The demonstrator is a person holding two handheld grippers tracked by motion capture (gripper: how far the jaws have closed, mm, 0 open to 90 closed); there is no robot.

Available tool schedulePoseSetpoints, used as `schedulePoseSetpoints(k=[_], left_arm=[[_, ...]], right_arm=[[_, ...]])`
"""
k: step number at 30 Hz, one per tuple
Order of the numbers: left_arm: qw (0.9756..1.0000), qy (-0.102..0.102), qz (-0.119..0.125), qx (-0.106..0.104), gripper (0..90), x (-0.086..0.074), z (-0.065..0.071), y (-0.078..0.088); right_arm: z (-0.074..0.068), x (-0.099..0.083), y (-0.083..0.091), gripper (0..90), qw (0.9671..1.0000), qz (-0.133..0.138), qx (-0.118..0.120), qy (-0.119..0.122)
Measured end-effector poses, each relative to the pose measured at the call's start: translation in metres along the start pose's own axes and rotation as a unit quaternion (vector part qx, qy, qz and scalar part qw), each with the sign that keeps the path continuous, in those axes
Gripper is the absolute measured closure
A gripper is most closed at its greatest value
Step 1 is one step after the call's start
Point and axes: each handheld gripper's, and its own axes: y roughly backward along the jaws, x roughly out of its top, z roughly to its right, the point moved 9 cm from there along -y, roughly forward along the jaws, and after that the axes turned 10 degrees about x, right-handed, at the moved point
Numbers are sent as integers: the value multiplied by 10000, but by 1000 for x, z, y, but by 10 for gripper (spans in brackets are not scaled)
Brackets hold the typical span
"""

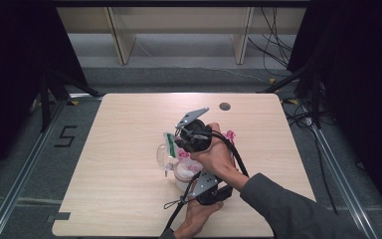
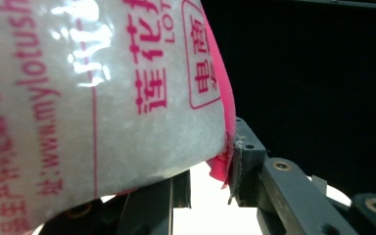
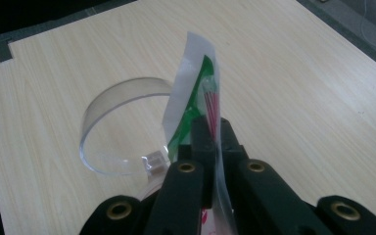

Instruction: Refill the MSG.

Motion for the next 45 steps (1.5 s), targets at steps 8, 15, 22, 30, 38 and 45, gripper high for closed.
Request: schedulePoseSetpoints(k=[8, 15, 22, 30, 38, 45], left_arm=[[10000, 33, -10, -29, 740, -1, 0, 0], [9998, 78, 141, -90, 742, 1, 1, -3], [9997, 137, 163, -102, 743, 2, 1, -3], [9997, 131, 151, -145, 743, 1, 1, -3], [9997, 167, 161, -86, 744, 3, 1, -4], [9995, 195, 256, -56, 745, 4, -1, -7]], right_arm=[[0, 1, 1, 900, 10000, 24, -29, 45], [0, 3, 1, 900, 9999, 85, -106, 86], [-1, 4, 2, 900, 9999, 59, -81, 123], [-3, 5, 2, 900, 9999, 89, -84, 67], [-4, 5, 3, 900, 10000, 49, -57, 52], [-2, 7, 2, 900, 9998, 67, -110, 131]])
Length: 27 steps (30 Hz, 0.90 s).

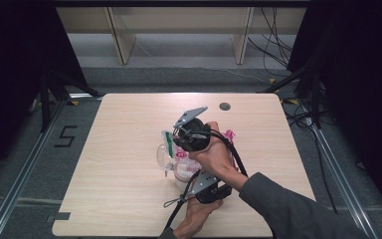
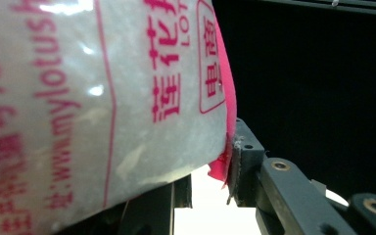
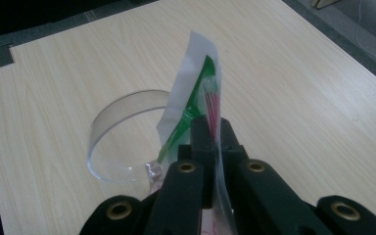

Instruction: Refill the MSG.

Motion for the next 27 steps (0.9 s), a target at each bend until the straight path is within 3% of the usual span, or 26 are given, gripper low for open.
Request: schedulePoseSetpoints(k=[7, 15, 19, 23, 27], left_arm=[[10000, 37, 26, -13, 745, 1, 1, -1], [10000, -54, -54, 13, 747, 0, -1, 0], [10000, 60, 1, -15, 747, 1, 1, -1], [9999, 73, -97, -95, 747, -1, 1, 1], [9998, 84, -97, -128, 747, -1, 2, 0]], right_arm=[[0, 0, 1, 900, 10000, -2, -16, 15], [-1, 1, 4, 900, 10000, 16, -23, -33], [0, 0, 0, 900, 10000, -37, -80, 24], [-3, -3, -1, 900, 9993, -191, -31, -321], [1, -4, -4, 900, 9997, -203, -108, -110]])
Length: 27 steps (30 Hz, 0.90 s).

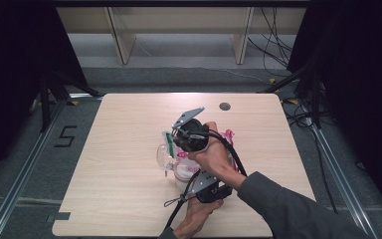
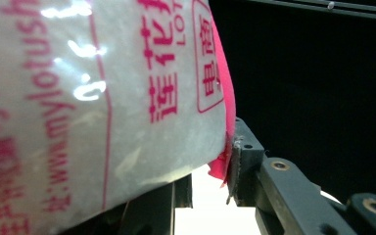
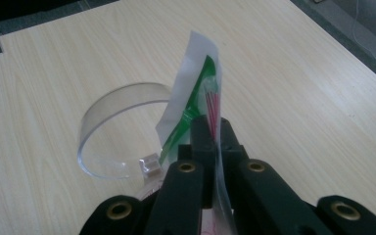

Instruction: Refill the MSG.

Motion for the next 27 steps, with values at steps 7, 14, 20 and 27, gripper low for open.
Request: schedulePoseSetpoints(k=[7, 14, 20, 27], left_arm=[[10000, -1, 0, 7, 747, 1, -1, 0], [10000, -11, -1, 16, 747, 1, -1, 0], [10000, -35, -56, 33, 746, 0, -2, 0], [9997, -128, -207, 51, 745, -6, -3, -1]], right_arm=[[2, 1, -1, 900, 9999, 22, 23, 104], [2, 1, -1, 900, 10000, 47, -39, -8], [0, 1, 1, 900, 9998, 44, 55, -161], [5, -1, 1, 900, 9998, 146, 65, 74]])
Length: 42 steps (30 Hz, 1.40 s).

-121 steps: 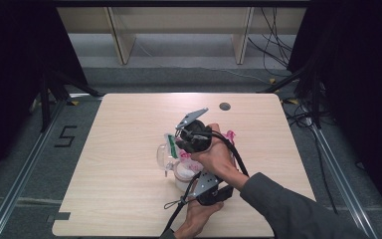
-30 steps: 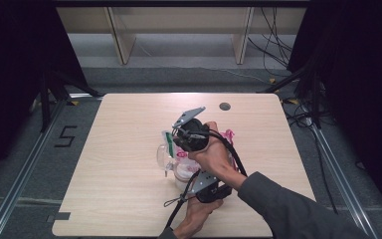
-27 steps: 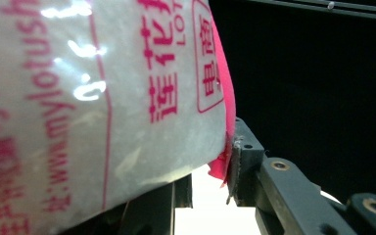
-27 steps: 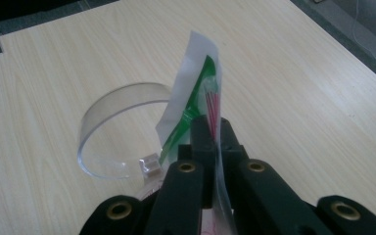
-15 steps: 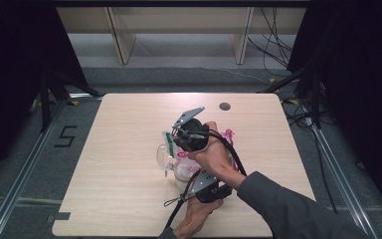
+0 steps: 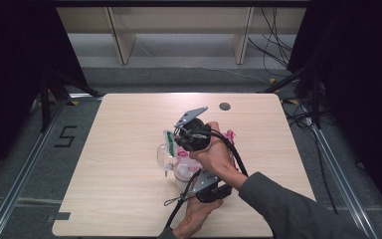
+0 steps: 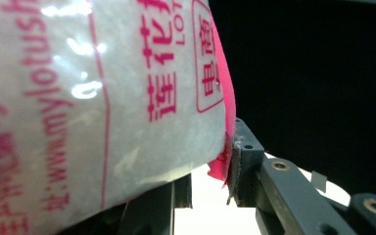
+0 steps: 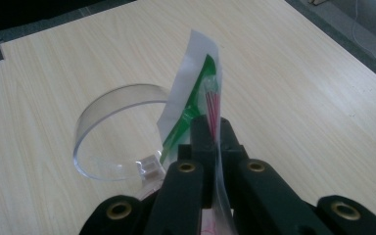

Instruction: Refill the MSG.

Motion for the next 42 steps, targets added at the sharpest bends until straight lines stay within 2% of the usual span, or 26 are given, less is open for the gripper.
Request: schedulePoseSetpoints(k=[4, 5, 7, 8, 9, 10, 11, 12, 13, 14, 16, 17, 18, 21, 24, 26, 29, 31, 32, 33, 34, 36, 37, 38, 40, 42], left_arm=[[9999, -69, -74, 2, 744, -3, 0, -1], [9999, -86, -95, -2, 744, -4, 0, -1], [9998, -127, -130, 20, 743, -6, 0, -1], [10000, 80, 3, 12, 743, -4, 3, -3], [10000, -2, -48, 2, 743, -5, 2, -2], [9999, -49, -16, 99, 744, -5, 1, -3], [9999, -28, 21, 117, 744, -6, 1, -5], [9999, -74, -101, 58, 744, -7, 1, -3], [9999, -75, -87, 63, 744, -8, 1, -4], [9999, -85, -116, 40, 744, -8, 1, -3], [9999, -87, -127, 47, 744, -9, 1, -4], [9986, -404, -327, 53, 744, -13, -3, -2], [9990, -320, -285, 96, 744, -12, -3, -3], [9989, -331, -299, 108, 743, -12, -3, -2], [9983, -374, -428, 124, 739, -14, -4, 0], [9979, -402, -487, 148, 735, -15, -4, 0], [9973, -406, -581, 180, 731, -17, -6, 1], [9969, -400, -647, 198, 725, -19, -7, 1], [9968, -406, -661, 200, 724, -19, -7, 1], [9966, -421, -669, 214, 723, -20, -8, 1], [9976, -296, -596, 191, 719, -19, -5, 0], [9968, -394, -677, 179, 708, -21, -6, 2], [9970, -362, -662, 167, 699, -21, -6, 1], [9970, -374, -665, 111, 697, -21, -5, 1], [9970, -359, -667, 166, 695, -21, -5, 1], [9968, -372, -683, 183, 689, -21, -6, 1]], right_arm=[[-1, -4, 2, 900, 9997, -13, 8, -236], [0, -3, 2, 900, 9999, 31, 1, -149], [1, -4, 4, 900, 9998, 75, 19, -203], [2, -4, 4, 900, 9998, 101, 3, -172], [3, -5, 6, 900, 9998, 112, -15, -180], [3, -5, 6, 900, 9995, 197, 5, -231], [3, -5, 8, 900, 9995, 190, 16, -258], [3, -6, 9, 900, 9993, 199, 36, -311], [5, -5, 9, 900, 9995, 269, 23, -151], [5, -5, 10, 900, 9995, 291, 49, -150], [3, -7, 13, 900, 9990, 285, 64, -336], [4, -7, 13, 900, 9988, 349, 47, -328], [4, -7, 15, 900, 9989, 350, 65, -308], [4, -6, 18, 900, 9984, 437, 141, -333], [5, -5, 21, 900, 9982, 547, 90, -247], [4, -6, 23, 900, 9976, 563, 157, -359], [5, -7, 28, 900, 9972, 621, 186, -366], [7, -7, 30, 900, 9965, 707, 209, -385], [6, -9, 32, 900, 9961, 705, 242, -475], [6, -8, 31, 900, 9954, 817, 247, -437], [6, -9, 33, 900, 9956, 808, 302, -370], [7, -10, 37, 900, 9945, 922, 318, -382], [7, -11, 40, 900, 9933, 994, 309, -510], [8, -11, 43, 900, 9928, 1084, 332, -375], [8, -12, 47, 900, 9905, 1211, 397, -509], [10, -14, 52, 900, 9895, 1293, 347, -546]])
